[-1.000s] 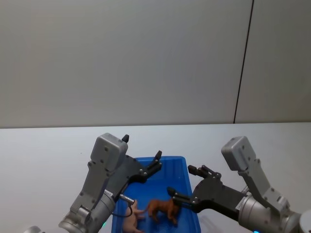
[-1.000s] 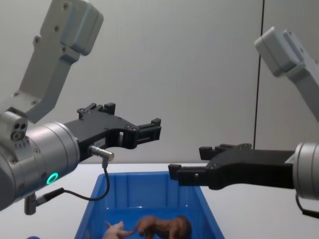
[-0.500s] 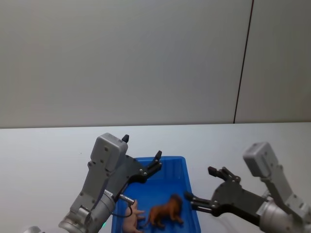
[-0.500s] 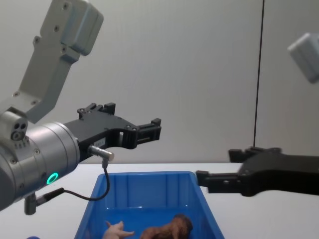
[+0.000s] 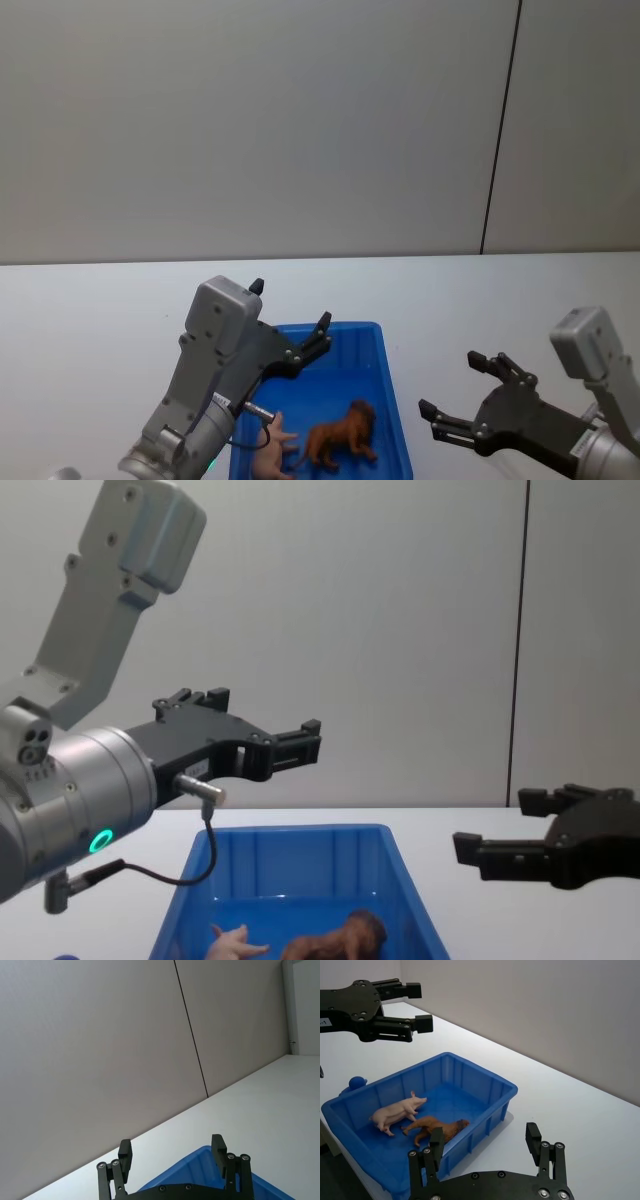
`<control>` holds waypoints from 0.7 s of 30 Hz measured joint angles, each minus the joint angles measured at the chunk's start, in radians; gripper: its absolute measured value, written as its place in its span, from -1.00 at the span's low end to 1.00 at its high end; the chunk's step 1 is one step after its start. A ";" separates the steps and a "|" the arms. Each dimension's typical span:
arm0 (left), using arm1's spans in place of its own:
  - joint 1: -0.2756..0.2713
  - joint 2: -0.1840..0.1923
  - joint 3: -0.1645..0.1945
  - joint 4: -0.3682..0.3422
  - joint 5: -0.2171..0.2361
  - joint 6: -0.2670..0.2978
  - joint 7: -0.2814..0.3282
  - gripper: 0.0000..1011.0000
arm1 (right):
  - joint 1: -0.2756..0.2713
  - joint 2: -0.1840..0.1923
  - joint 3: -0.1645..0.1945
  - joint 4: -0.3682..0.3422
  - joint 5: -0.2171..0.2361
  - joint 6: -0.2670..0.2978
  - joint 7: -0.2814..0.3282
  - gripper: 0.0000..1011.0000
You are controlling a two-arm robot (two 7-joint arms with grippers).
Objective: Pick up the two dolls from the table and place them into the box.
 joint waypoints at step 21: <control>0.162 0.152 -0.045 -0.151 -0.052 0.075 0.131 0.98 | -0.025 0.028 0.015 -0.014 0.020 -0.013 -0.012 0.98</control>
